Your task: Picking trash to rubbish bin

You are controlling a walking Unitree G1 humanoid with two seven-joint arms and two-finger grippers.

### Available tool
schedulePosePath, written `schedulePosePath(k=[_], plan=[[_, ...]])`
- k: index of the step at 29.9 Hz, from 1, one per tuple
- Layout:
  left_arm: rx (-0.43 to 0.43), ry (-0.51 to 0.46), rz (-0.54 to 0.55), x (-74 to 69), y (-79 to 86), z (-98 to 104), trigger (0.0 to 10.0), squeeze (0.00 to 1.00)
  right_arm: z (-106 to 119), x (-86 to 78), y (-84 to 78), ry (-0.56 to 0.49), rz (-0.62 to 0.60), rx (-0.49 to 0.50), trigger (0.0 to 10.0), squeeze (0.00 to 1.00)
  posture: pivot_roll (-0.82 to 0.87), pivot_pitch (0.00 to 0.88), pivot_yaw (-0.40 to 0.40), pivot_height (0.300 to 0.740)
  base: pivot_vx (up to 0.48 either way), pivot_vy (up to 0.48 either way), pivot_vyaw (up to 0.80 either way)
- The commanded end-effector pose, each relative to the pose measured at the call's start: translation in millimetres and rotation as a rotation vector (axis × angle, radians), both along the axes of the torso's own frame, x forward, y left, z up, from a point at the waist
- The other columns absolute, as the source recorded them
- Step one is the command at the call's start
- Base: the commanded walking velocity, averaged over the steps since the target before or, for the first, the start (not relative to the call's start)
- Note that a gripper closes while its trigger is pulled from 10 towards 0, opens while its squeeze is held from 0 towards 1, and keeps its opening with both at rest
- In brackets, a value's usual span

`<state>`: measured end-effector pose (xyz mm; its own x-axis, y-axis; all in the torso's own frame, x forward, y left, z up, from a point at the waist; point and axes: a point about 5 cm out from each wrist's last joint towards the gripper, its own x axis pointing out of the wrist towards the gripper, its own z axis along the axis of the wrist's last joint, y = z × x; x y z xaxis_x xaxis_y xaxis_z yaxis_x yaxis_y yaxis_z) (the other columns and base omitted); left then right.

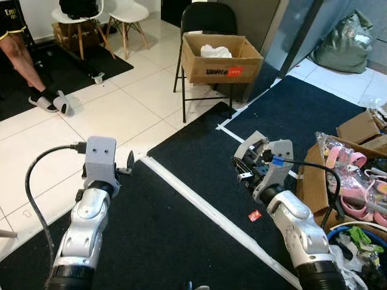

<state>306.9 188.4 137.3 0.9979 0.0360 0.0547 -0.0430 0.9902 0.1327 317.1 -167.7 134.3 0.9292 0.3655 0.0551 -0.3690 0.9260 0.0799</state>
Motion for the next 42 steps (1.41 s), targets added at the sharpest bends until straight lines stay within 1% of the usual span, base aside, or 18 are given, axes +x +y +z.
schedulePosePath(k=[1, 4, 8, 9, 11, 13, 15, 17, 18, 19, 22, 26, 29, 31, 33, 37, 40, 42], plan=[[0.017, 0.037, 0.003, -6.6, 1.4, -14, 10.0, 0.0, -22, -6.9, -4.2, 0.055, -0.013, -0.024, 10.0, 0.0, 0.0, 0.052, -0.069, 0.74, 0.0, 0.0, 0.0], [0.017, 0.046, 0.011, -10.3, 2.5, -20, 10.0, 0.0, -29, -9.8, -6.6, 0.056, -0.026, -0.041, 10.0, 0.0, 0.0, 0.049, -0.072, 0.74, 0.0, 0.0, 0.0], [-0.017, 0.085, 0.08, -19.5, 7.3, -38, 10.0, 0.0, -54, -23.0, -16.0, 0.076, -0.053, -0.145, 10.0, 0.0, 0.0, 0.038, -0.073, 0.74, 0.0, 0.0, 0.0], [-0.017, 0.085, 0.08, -19.5, 7.3, -38, 10.0, 0.0, -54, -23.0, -16.0, 0.076, -0.053, -0.145, 10.0, 0.0, 0.0, 0.038, -0.073, 0.74, 0.0, 0.0, 0.0], [-0.012, 0.104, 0.089, -25.0, 7.6, -45, 10.0, 0.0, -64, -32.0, -18.8, 0.103, -0.048, -0.141, 10.0, 0.0, 0.0, 0.037, -0.073, 0.74, 0.0, 0.0, 0.0], [-0.006, 0.113, 0.088, -27.7, 7.8, -48, 10.0, 0.0, -70, -35.9, -19.5, 0.115, -0.043, -0.157, 10.0, 0.0, 0.0, 0.037, -0.073, 0.74, 0.0, 0.0, 0.0], [-0.004, 0.115, 0.087, -28.3, 7.9, -49, 10.0, 0.0, -71, -36.7, -19.6, 0.117, -0.041, -0.161, 10.0, 0.0, 0.0, 0.037, -0.073, 0.74, 0.0, 0.0, 0.0], [0.007, 0.125, 0.109, -31.3, 13.4, -54, 10.0, 0.0, -76, -42.7, -15.7, 0.127, -0.003, -0.173, 10.0, 0.0, -0.01, 0.036, -0.08, 0.74, 0.0, 0.0, 0.0], [0.007, 0.125, 0.109, -31.3, 13.4, -54, 10.0, 0.0, -76, -42.7, -15.7, 0.127, -0.003, -0.173, 10.0, 0.0, -0.01, 0.036, -0.08, 0.74, 0.0, 0.0, 0.0], [0.011, 0.123, 0.118, -31.4, 14.4, -54, 10.0, 0.0, -78, -44.0, -14.8, 0.125, 0.013, -0.173, 10.0, 0.0, -0.01, 0.036, -0.107, 0.74, 0.0, 0.0, 0.0], [0.026, 0.105, 0.124, -29.5, 13.6, -51, 10.0, 0.0, -80, -44.3, -14.9, 0.122, 0.022, -0.169, 10.0, 0.0, 0.01, 0.042, -0.102, 0.74, 0.0, 0.0, 0.0], [0.062, 0.106, 0.071, -26.0, 12.2, -47, 10.0, 0.0, -83, -42.2, -17.1, 0.123, -0.056, -0.118, 10.0, 0.0, 0.02, 0.037, -0.028, 0.74, 0.0, 0.0, 0.0], [0.08, 0.106, 0.049, -22.0, 14.8, -45, 10.0, 0.0, -85, -42.7, -16.4, 0.124, -0.102, -0.063, 10.0, 0.0, 0.03, 0.038, -0.003, 0.74, 0.0, 0.0, 0.0], [0.1, 0.104, 0.036, -17.8, 18.8, -41, 10.0, 0.0, -87, -44.4, -12.6, 0.119, -0.112, -0.056, 10.0, 0.0, 0.04, 0.037, 0.031, 0.74, 0.0, 0.0, 0.0], [0.115, 0.102, 0.03, -14.4, 23.1, -38, 10.0, 0.0, -88, -45.9, -7.5, 0.112, -0.111, -0.052, 10.0, 0.0, 0.04, 0.04, 0.04, 0.74, 0.0, 0.0, 0.0], [0.117, 0.101, 0.031, -13.5, 24.8, -37, 10.0, 0.0, -88, -46.2, -4.6, 0.107, -0.104, -0.05, 10.0, 0.0, 0.04, 0.041, 0.039, 0.74, 0.0, 0.0, 0.0], [0.119, 0.099, 0.038, -13.2, 26.0, -37, 10.0, 0.0, -88, -45.6, 0.6, 0.102, -0.085, -0.051, 10.0, 0.0, 0.04, 0.042, 0.018, 0.74, 0.0, 0.0, 0.0], [0.101, 0.099, 0.061, -18.3, 23.6, -41, 10.0, 0.0, -86, -43.7, 3.7, 0.101, -0.046, -0.066, 10.0, 0.0, 0.03, 0.05, -0.032, 0.74, 0.0, 0.0, 0.0]])
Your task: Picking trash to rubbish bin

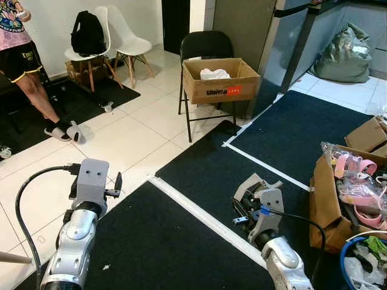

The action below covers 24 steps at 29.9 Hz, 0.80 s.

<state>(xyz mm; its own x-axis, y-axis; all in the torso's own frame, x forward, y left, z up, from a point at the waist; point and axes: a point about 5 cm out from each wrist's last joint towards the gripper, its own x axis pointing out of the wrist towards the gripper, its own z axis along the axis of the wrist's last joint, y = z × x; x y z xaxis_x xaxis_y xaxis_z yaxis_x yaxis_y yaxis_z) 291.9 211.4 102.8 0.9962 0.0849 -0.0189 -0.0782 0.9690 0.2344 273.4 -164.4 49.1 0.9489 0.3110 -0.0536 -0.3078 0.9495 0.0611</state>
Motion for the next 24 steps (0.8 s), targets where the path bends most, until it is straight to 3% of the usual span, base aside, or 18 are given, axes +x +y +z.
schedulePosePath(k=[1, 11, 17, 20, 24], plan=[[-0.009, 0.021, 0.025, -7.4, -1.4, -10, 10.0, 0.0, 0, 1.5, 0.2, 0.007, 0.034, -0.022, 10.0, 0.0, 0.02, 0.051, -0.051, 0.74, 0.0, 0.0, 0.0], [-0.062, 0.027, 0.093, -24.0, -10.4, -24, 10.0, 0.0, 8, 8.5, -11.3, 0.011, 0.111, -0.09, 10.0, 0.0, 0.0, 0.069, -0.134, 0.74, 0.0, 0.0, 0.0], [-0.005, 0.034, -0.005, -16.8, -16.9, -19, 10.0, 0.0, 4, 5.6, -13.3, 0.006, 0.052, -0.076, 10.0, 0.0, 0.01, 0.062, -0.035, 0.74, 0.0, 0.0, 0.0], [0.022, 0.052, -0.09, -5.8, -22.2, -15, 10.0, 0.0, -5, -7.9, -14.6, 0.006, -0.034, -0.037, 10.0, 0.0, 0.0, 0.049, 0.093, 0.74, 0.0, 0.0, 0.0], [0.049, 0.061, -0.176, 5.6, -30.2, -10, 10.0, 0.0, -11, -19.1, -16.4, 0.002, -0.131, 0.004, 10.0, 0.0, 0.0, 0.048, 0.157, 0.74, 0.0, 0.0, 0.0]])
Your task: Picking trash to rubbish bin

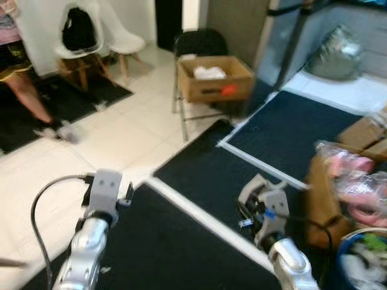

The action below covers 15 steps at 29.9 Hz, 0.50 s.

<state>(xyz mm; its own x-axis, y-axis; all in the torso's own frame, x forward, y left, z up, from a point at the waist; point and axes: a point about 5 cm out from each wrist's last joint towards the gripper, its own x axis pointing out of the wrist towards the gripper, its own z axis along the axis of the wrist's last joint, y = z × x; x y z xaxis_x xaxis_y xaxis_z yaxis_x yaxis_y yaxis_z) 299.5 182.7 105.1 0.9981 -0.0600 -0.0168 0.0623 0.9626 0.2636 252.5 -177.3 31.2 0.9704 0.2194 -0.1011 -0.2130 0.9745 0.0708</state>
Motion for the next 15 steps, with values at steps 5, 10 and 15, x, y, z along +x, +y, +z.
schedulePosePath(k=[5, 10, 15], plan=[[0.0, 0.072, -0.035, 7.0, -4.1, -11, 10.0, 0.0, 3, -5.0, -4.3, -0.051, -0.09, 0.019, 10.0, 0.0, -0.01, 0.048, 0.195, 0.74, 0.0, 0.0, 0.0], [-0.007, 0.08, -0.036, 9.1, -3.4, -12, 10.0, 0.0, 5, -5.3, -4.6, -0.061, -0.107, 0.023, 10.0, 0.0, -0.01, 0.052, 0.188, 0.74, 0.0, 0.0, 0.0], [-0.065, 0.005, 0.065, 7.9, 7.8, -4, 10.0, 0.0, 7, -3.4, -6.4, -0.054, -0.093, 0.045, 10.0, 0.0, 0.01, 0.063, 0.132, 0.74, 0.0, 0.0, 0.0]])
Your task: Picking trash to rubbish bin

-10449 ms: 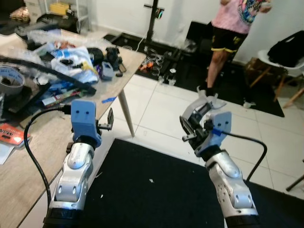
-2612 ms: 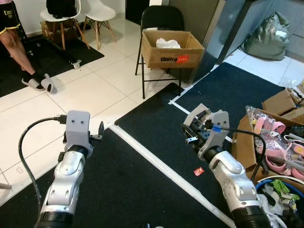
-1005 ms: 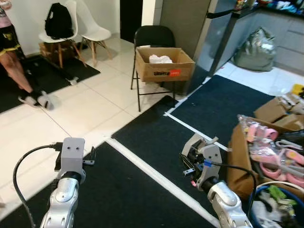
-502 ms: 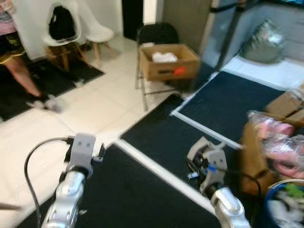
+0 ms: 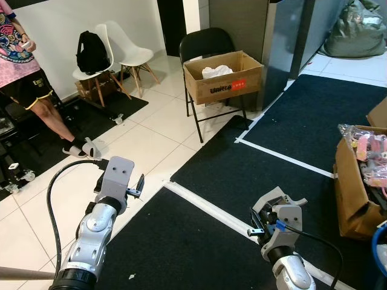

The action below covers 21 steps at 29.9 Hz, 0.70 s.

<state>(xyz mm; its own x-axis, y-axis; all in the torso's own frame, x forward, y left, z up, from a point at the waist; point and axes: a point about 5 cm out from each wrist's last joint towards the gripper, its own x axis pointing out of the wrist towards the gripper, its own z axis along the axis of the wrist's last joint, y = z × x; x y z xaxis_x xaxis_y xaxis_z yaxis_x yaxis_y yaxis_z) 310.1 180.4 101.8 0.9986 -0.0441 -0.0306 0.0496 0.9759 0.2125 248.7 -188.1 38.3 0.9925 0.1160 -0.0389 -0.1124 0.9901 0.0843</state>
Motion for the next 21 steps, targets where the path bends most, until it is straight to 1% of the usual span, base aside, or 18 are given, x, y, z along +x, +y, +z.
schedulePosePath(k=[1, 2, 3, 6, 8, 9, 15, 21], plan=[[-0.023, -0.009, 0.066, -3.6, 12.5, -1, 10.0, 0.0, 1, 0.8, 3.8, 0.001, 0.021, 0.01, 10.0, 0.0, 0.01, 0.063, 0.132, 0.74, 0.0, 0.0, 0.0], [-0.028, -0.003, 0.088, -6.7, 17.6, -4, 10.0, 0.0, 2, 1.9, 4.0, -0.008, 0.034, 0.001, 10.0, 0.0, 0.01, 0.069, 0.107, 0.74, 0.0, 0.0, 0.0], [-0.027, 0.0, 0.095, -8.3, 19.8, -5, 10.0, 0.0, 3, 2.5, 4.3, -0.011, 0.039, -0.001, 10.0, 0.0, 0.01, 0.069, 0.107, 0.74, 0.0, 0.0, 0.0], [-0.016, 0.004, 0.102, -10.7, 23.9, -6, 10.0, 0.0, 4, 4.3, 6.3, -0.02, 0.051, -0.001, 10.0, 0.0, 0.0, 0.074, 0.091, 0.74, 0.0, 0.0, 0.0], [-0.006, 0.0, 0.12, -11.7, 25.9, -5, 10.0, 0.0, 7, 9.6, 7.9, -0.034, 0.06, -0.003, 10.0, 0.0, 0.02, 0.074, 0.066, 0.74, 0.0, 0.0, 0.0], [-0.011, -0.004, 0.123, -11.9, 26.1, -4, 10.0, 0.0, 7, 11.1, 9.2, -0.032, 0.072, -0.004, 10.0, 0.0, 0.03, 0.074, 0.055, 0.74, 0.0, 0.0, 0.0], [-0.014, 0.002, 0.112, -13.0, 24.9, -4, 10.0, 0.0, 7, 13.8, 11.7, -0.023, 0.101, -0.004, 10.0, 0.0, 0.03, 0.071, 0.044, 0.74, 0.0, 0.0, 0.0], [-0.054, -0.006, 0.114, -15.3, 20.7, -6, 10.0, 0.0, 10, 15.0, 9.3, -0.026, 0.114, -0.002, 10.0, 0.0, 0.02, 0.065, 0.043, 0.74, 0.0, 0.0, 0.0]])
